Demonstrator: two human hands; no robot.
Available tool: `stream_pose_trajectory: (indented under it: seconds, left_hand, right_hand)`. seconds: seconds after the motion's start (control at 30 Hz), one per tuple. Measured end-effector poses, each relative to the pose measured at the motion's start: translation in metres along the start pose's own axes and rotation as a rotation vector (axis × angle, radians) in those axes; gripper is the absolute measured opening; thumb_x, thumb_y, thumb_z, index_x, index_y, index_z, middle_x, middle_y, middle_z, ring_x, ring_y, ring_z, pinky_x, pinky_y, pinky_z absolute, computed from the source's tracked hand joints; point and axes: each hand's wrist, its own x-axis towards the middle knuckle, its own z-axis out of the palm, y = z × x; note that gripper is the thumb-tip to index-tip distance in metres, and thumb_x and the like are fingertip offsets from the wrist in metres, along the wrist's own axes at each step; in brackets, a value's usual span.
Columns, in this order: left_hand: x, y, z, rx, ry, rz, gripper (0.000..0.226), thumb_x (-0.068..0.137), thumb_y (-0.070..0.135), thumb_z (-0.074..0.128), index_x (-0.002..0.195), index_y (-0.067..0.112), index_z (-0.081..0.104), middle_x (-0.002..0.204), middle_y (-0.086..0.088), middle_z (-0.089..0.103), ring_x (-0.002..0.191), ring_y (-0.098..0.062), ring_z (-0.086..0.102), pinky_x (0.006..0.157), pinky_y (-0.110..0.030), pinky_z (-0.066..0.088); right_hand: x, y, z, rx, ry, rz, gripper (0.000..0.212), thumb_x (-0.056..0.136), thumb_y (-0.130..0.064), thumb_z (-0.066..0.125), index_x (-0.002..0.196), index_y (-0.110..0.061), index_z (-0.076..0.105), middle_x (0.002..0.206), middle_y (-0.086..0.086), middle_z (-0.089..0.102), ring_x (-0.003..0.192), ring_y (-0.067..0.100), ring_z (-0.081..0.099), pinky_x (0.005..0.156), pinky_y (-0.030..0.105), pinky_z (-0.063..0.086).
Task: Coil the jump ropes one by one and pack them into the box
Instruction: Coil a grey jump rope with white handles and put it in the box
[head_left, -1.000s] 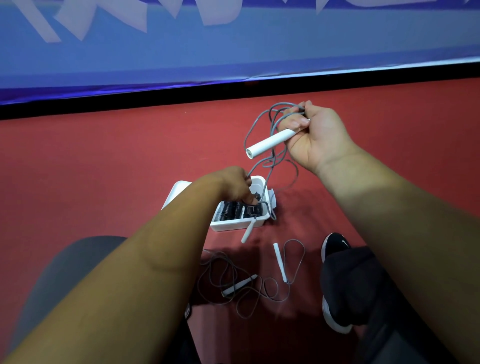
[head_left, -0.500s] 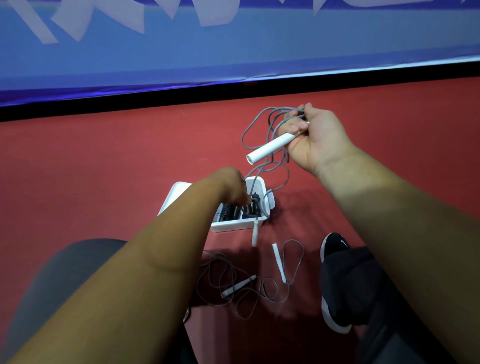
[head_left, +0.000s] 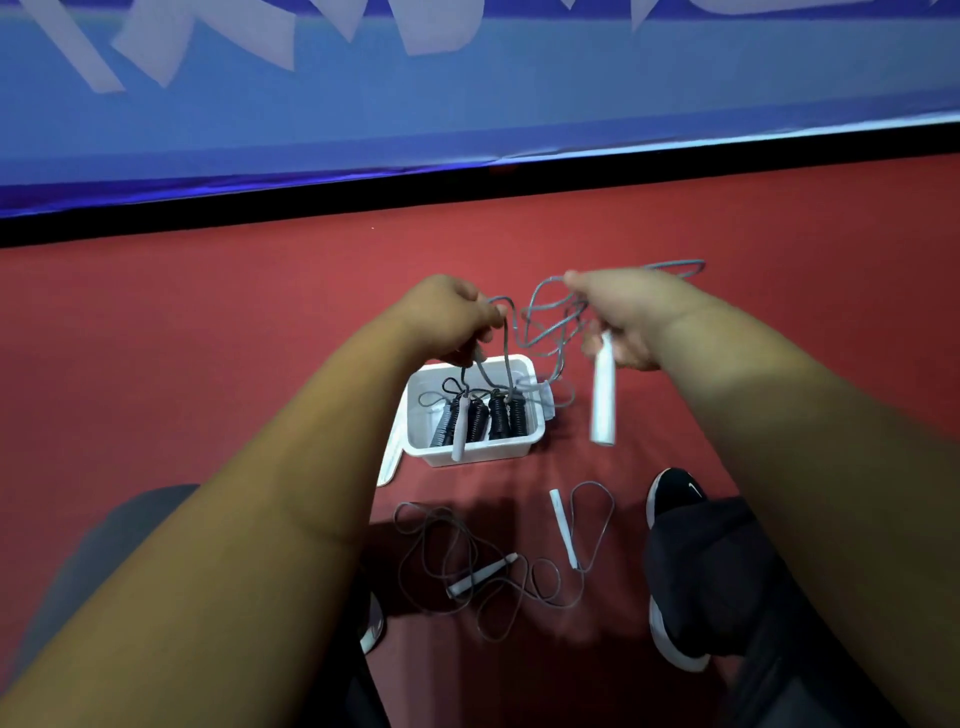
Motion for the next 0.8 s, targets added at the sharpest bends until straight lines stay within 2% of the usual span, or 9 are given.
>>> stream_pose_trajectory:
  seconds: [0.07,0.13,0.2,0.3,0.4,0.47,0.57,0.7,0.8]
  left_hand:
    - [-0.003,0.004,-0.004,-0.190,-0.031,-0.015,0.025,0.104,0.020,0.065,0.111,-0.003,0.068,0.073,-0.006,0.065,0.061,-0.021,0.063,0.069,-0.037,0.059]
    - [-0.005,0.007,-0.006,-0.292,-0.076,-0.024,0.024,0.106,0.020,0.060,0.115,-0.001,0.068,0.078,-0.005,0.069,0.067,-0.020,0.066,0.077,-0.039,0.059]
    - [-0.006,0.010,-0.006,-0.363,-0.086,-0.050,0.022,0.108,0.015,0.054,0.119,0.000,0.066,0.082,-0.004,0.073,0.070,-0.018,0.069,0.081,-0.039,0.060]
    - [-0.007,0.014,-0.006,-0.447,-0.083,-0.096,0.017,0.108,0.004,0.047,0.116,0.005,0.061,0.087,-0.002,0.079,0.074,-0.015,0.075,0.076,-0.034,0.062]
    - [-0.006,0.015,-0.008,-0.524,-0.132,-0.097,0.023,0.105,-0.006,0.044,0.115,0.004,0.062,0.099,-0.007,0.079,0.087,-0.017,0.078,0.080,-0.032,0.063]
    - [-0.004,0.014,-0.007,-0.558,-0.114,-0.082,0.022,0.102,-0.009,0.050,0.116,0.002,0.063,0.100,-0.011,0.075,0.088,-0.020,0.078,0.083,-0.033,0.064]
    - [-0.003,0.012,-0.005,-0.575,-0.051,-0.078,0.023,0.095,-0.008,0.064,0.115,0.003,0.067,0.099,-0.013,0.074,0.085,-0.025,0.075,0.076,-0.034,0.066]
    - [-0.003,0.011,-0.005,-0.571,-0.027,-0.097,0.015,0.094,-0.007,0.067,0.100,0.007,0.068,0.085,-0.007,0.075,0.075,-0.018,0.075,0.063,-0.028,0.064]
    - [-0.006,0.015,-0.005,-0.569,-0.059,-0.114,0.013,0.096,-0.005,0.065,0.097,0.007,0.067,0.085,-0.008,0.074,0.075,-0.018,0.075,0.070,-0.028,0.065]
  right_hand:
    - [-0.003,0.005,-0.003,-0.333,0.030,0.027,0.024,0.106,-0.020,0.056,0.086,-0.010,0.050,0.070,0.008,0.040,0.048,0.019,0.036,0.050,0.028,0.040]
    - [-0.007,0.008,-0.002,-0.426,0.000,0.054,0.016,0.103,-0.013,0.051,0.088,-0.008,0.049,0.070,0.009,0.043,0.050,0.021,0.037,0.050,0.029,0.037]
    - [-0.011,0.009,0.003,-0.312,-0.073,0.093,0.009,0.102,-0.007,0.048,0.093,-0.008,0.050,0.071,0.007,0.053,0.049,0.015,0.037,0.051,0.030,0.038]
    - [-0.012,0.007,0.013,-0.095,-0.207,0.072,0.012,0.101,-0.001,0.045,0.101,-0.004,0.057,0.070,0.006,0.067,0.048,0.010,0.041,0.047,0.025,0.042]
    - [-0.012,0.005,0.023,0.004,-0.286,-0.038,0.027,0.096,0.004,0.045,0.112,0.002,0.067,0.084,0.011,0.063,0.051,0.008,0.042,0.044,0.022,0.041]
    - [-0.015,0.006,0.028,0.020,-0.310,-0.081,0.021,0.095,0.001,0.052,0.106,-0.002,0.069,0.090,0.013,0.062,0.050,0.009,0.041,0.045,0.023,0.038]
    - [-0.017,0.009,0.033,-0.011,-0.322,-0.129,0.003,0.096,-0.008,0.069,0.098,-0.008,0.072,0.088,0.013,0.065,0.048,0.008,0.042,0.044,0.023,0.037]
    - [-0.014,0.014,0.032,-0.046,-0.271,-0.189,0.013,0.091,-0.014,0.083,0.098,-0.006,0.075,0.088,0.016,0.073,0.047,0.007,0.042,0.045,0.023,0.038]
    - [-0.015,0.016,0.031,-0.052,-0.231,-0.226,0.015,0.094,-0.012,0.080,0.102,0.000,0.076,0.090,0.017,0.075,0.047,0.007,0.043,0.044,0.023,0.038]
